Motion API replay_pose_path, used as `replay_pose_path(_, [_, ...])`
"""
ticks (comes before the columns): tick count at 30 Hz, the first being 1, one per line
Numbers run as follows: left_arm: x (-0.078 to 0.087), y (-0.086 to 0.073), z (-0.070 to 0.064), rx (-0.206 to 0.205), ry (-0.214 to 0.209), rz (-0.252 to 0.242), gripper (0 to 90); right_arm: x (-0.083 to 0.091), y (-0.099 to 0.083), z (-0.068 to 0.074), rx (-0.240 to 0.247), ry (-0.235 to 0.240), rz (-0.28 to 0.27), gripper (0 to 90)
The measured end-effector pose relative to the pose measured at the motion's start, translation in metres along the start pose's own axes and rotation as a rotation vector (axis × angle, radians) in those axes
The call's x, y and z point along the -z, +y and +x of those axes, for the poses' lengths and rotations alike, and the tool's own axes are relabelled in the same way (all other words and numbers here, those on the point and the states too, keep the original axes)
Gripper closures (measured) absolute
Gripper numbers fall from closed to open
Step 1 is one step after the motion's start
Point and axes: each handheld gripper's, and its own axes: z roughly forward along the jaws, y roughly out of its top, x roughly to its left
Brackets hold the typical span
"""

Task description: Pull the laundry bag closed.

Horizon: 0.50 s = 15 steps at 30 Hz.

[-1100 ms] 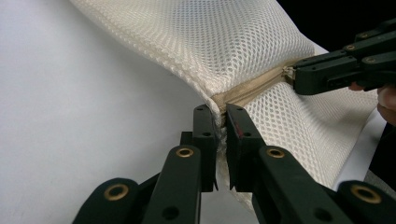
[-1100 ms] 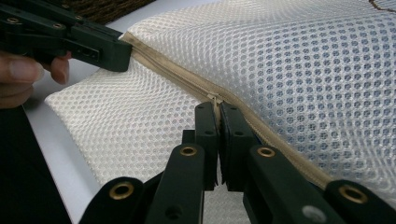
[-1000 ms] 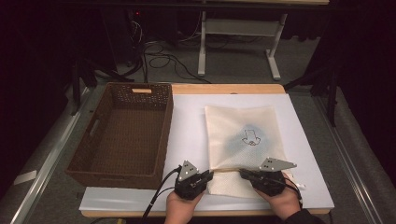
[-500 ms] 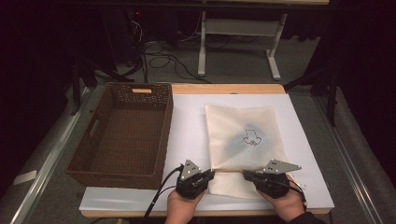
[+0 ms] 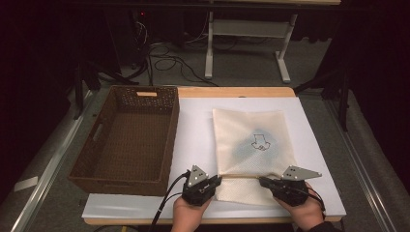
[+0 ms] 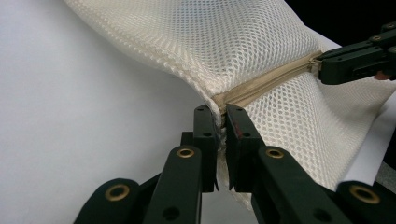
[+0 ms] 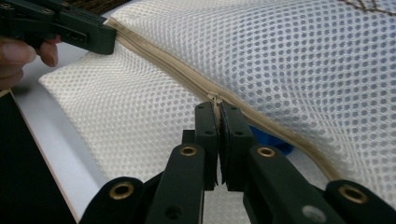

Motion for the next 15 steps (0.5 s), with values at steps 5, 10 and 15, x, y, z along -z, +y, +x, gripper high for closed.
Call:
replay_pose_path(5, [0.0, 0.0, 0.0, 0.0, -0.003, 0.002, 83.9, 0.003, -0.001, -0.001, -0.003, -0.004, 0.0, 88.4])
replay_pose_path(10, [0.0, 0.0, 0.0, -0.001, -0.001, 0.002, 83.9, 0.007, -0.005, -0.005, -0.006, -0.013, 0.002, 88.4])
replay_pose_path(15, [0.001, 0.001, 0.001, 0.001, 0.0, 0.004, 84.0, 0.013, -0.008, -0.011, -0.021, -0.028, -0.003, 88.4])
